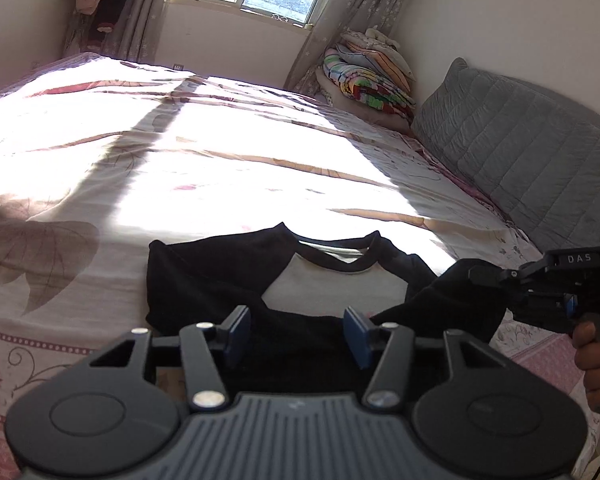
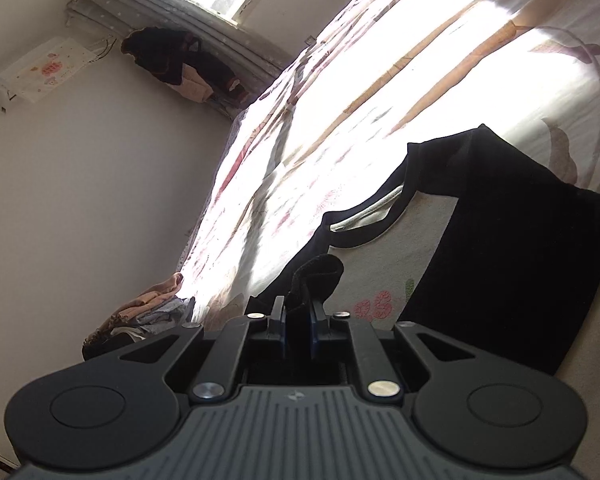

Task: Fold clothes
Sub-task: 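Open the left gripper and lift it off the folded sleeve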

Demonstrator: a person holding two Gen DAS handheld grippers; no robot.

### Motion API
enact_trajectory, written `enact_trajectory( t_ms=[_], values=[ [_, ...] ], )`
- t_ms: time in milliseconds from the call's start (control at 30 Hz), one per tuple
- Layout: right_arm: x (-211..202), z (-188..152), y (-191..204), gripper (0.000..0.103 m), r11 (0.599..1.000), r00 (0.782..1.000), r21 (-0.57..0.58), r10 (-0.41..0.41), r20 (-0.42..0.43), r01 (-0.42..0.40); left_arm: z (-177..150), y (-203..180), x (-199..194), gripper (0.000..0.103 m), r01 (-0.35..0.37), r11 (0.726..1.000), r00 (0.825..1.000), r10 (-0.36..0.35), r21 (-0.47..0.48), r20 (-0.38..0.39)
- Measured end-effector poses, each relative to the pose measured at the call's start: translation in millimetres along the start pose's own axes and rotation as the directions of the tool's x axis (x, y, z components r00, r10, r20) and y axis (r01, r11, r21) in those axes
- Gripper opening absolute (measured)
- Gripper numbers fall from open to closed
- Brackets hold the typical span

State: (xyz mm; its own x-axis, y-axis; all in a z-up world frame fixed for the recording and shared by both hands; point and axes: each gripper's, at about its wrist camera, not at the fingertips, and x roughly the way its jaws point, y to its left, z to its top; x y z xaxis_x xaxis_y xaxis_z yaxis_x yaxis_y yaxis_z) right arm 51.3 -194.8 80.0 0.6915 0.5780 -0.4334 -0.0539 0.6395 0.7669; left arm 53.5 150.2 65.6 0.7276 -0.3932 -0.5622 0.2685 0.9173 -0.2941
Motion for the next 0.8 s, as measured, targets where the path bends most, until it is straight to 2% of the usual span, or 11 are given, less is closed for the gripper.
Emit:
enact_trajectory(
  t_ms=[100,267,433,533,567,667,700,733,800],
  values=[
    [-19.0,4.3,9.6,0.012,0.995,0.994,-0.084,-0.047,0.095,0.055,-1.5,6.0,5.8,0.059,-0.073,0.997,0.996,0.075,0.035,-0.043],
    [-49.8,4.4,22.0,0.012,0.962,0.96,-0.209,-0.121,0.252,0.176,-10.5,3.5,22.7,0.061,-0.142,0.983,0.981,0.156,0.118,-0.114],
    [-67.8,11.5,10.2,0.012,0.937,0.926,-0.22,-0.192,0.326,0.272,-14.5,-8.8,39.6,0.06,-0.187,0.964,0.973,0.208,0.187,-0.1],
    [-76.0,19.3,-2.4,0.012,0.933,0.912,-0.195,-0.223,0.345,0.302,-14.2,-19.0,48.6,0.058,-0.225,0.948,0.968,0.244,0.224,-0.062],
    [-77.3,22.0,-6.7,0.012,0.933,0.909,-0.186,-0.231,0.346,0.308,-13.9,-22.4,49.8,0.056,-0.237,0.942,0.966,0.254,0.238,-0.043],
    [-77.8,27.8,-18.9,0.012,0.929,0.901,-0.156,-0.27,0.339,0.336,-14.3,-30.5,52.6,0.04,-0.269,0.922,0.959,0.282,0.277,-0.005],
    [-76.0,29.1,-24.2,0.012,0.925,0.898,-0.142,-0.291,0.33,0.352,-14.8,-32.3,54.2,0.027,-0.28,0.916,0.956,0.294,0.289,-0.003],
    [-74.0,30.7,-29.2,0.012,0.922,0.897,-0.13,-0.31,0.315,0.365,-15.3,-32.8,56.2,0.008,-0.289,0.911,0.952,0.305,0.293,-0.007],
    [-71.1,30.6,-37.0,0.012,0.917,0.895,-0.109,-0.34,0.289,0.383,-14.8,-30.4,56.5,0.006,-0.312,0.911,0.946,0.325,0.271,-0.003]
  ],
)
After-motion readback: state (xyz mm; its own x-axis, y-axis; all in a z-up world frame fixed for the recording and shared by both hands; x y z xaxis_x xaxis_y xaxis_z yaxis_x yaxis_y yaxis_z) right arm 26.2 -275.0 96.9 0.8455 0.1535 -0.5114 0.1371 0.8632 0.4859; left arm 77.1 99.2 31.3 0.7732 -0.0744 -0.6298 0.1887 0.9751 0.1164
